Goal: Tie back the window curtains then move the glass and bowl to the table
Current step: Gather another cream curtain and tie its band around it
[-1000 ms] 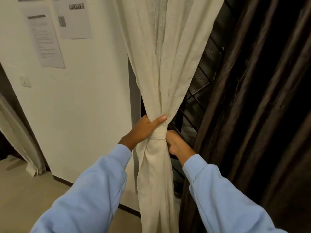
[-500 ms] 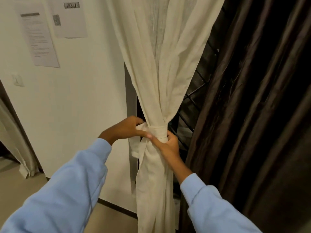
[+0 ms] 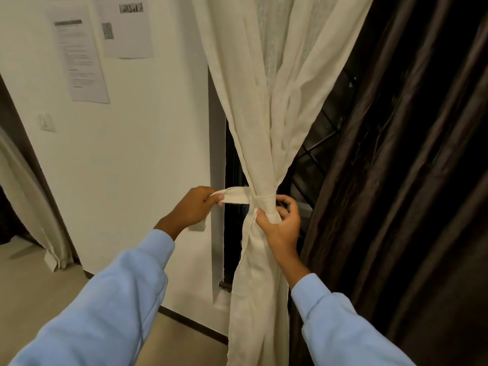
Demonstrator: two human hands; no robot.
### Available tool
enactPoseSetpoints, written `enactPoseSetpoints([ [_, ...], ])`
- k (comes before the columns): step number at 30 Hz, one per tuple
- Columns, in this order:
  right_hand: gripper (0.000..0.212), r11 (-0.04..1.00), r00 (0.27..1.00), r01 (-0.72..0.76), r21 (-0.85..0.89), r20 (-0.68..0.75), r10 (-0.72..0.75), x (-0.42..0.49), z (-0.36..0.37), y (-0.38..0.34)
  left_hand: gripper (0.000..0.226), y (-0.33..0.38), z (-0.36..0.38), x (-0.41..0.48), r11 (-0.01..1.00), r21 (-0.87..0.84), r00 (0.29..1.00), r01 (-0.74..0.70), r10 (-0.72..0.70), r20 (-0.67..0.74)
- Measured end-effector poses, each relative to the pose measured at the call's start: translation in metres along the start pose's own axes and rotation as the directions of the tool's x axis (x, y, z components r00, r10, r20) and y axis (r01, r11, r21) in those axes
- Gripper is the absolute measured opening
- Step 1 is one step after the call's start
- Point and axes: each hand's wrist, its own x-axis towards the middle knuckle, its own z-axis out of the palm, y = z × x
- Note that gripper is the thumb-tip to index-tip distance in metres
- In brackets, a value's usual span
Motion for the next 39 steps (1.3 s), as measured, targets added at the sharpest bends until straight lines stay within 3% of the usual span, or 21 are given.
enactPoseSetpoints([
  [3, 0.052, 1.000, 0.998, 0.004, 0.026, -0.062, -0.002, 0.000, 0.003, 0.004, 0.008, -0.001, 0.013, -0.010, 1.000, 0.011, 0.999, -0.005, 0.004, 0.052],
  [7, 0.046, 1.000, 0.994, 0.017, 0.001, -0.111, -0.017, 0.003, 0.004, 0.006, 0.034, 0.006, 0.027, -0.032, 0.998, -0.037, 0.996, -0.053, 0.055, 0.070],
  [10, 0.036, 0.997, 0.987, 0.057, -0.058, -0.145, -0.065, 0.004, 0.006, 0.007, 0.006, 0.022, 0.039, -0.040, 0.980, -0.142, 0.989, -0.141, 0.146, 0.026],
  [13, 0.032, 0.968, 0.967, 0.170, -0.182, -0.159, -0.200, 0.003, 0.009, 0.009, 0.029, 0.045, 0.048, -0.042, 0.965, -0.195, 0.982, -0.177, 0.185, 0.023],
  [16, 0.024, 0.934, 0.962, 0.218, -0.282, -0.101, -0.255, -0.001, 0.011, 0.006, 0.038, 0.063, 0.055, -0.040, 0.955, -0.166, 0.969, -0.246, 0.249, -0.003],
  [20, 0.026, 0.771, 0.890, 0.397, -0.497, 0.005, -0.456, -0.011, 0.014, 0.005, 0.049, 0.078, 0.061, -0.039, 0.976, -0.075, 0.974, -0.206, 0.197, -0.112],
  [23, 0.035, 0.827, 0.914, 0.377, -0.417, 0.020, -0.406, -0.011, 0.013, 0.009, 0.060, 0.085, 0.064, -0.042, 0.981, -0.003, 0.974, -0.196, 0.194, -0.116],
  [27, 0.038, 0.905, 0.947, 0.321, -0.279, 0.062, -0.316, -0.006, 0.003, 0.006, 0.043, 0.092, 0.064, -0.049, 0.942, 0.142, 0.944, -0.302, 0.317, -0.093],
  [29, 0.044, 0.927, 0.949, 0.313, -0.209, 0.030, -0.313, -0.007, 0.001, -0.002, 0.046, 0.088, 0.058, -0.046, 0.961, 0.000, 0.928, -0.276, 0.266, -0.260],
  [31, 0.044, 0.939, 0.956, 0.284, -0.192, -0.015, -0.293, -0.003, 0.008, -0.002, 0.033, 0.078, 0.051, -0.032, 0.955, -0.234, 0.909, -0.183, 0.074, -0.410],
  [33, 0.039, 0.942, 0.955, 0.287, -0.176, -0.031, -0.296, 0.000, 0.005, 0.000, 0.018, 0.070, 0.045, -0.015, 0.924, -0.380, 0.930, -0.044, -0.101, -0.354],
  [35, 0.037, 0.933, 0.943, 0.326, -0.152, -0.010, -0.331, 0.000, -0.001, 0.007, 0.021, 0.069, 0.040, -0.003, 0.851, -0.525, 0.972, 0.026, -0.143, -0.184],
  [37, 0.031, 0.957, 0.964, 0.266, -0.115, 0.028, -0.265, -0.003, 0.005, -0.001, 0.020, 0.074, 0.041, 0.005, 0.772, -0.634, 0.985, 0.055, -0.145, -0.092],
  [38, 0.027, 0.984, 0.981, 0.174, -0.047, 0.093, -0.169, -0.003, 0.022, -0.006, 0.018, 0.075, 0.041, 0.007, 0.769, -0.637, 0.983, 0.055, -0.153, -0.099],
  [39, 0.024, 0.994, 0.959, 0.105, 0.019, 0.264, -0.106, -0.018, 0.028, -0.020, 0.017, 0.074, 0.041, 0.009, 0.779, -0.624, 0.979, 0.055, -0.164, -0.118],
])
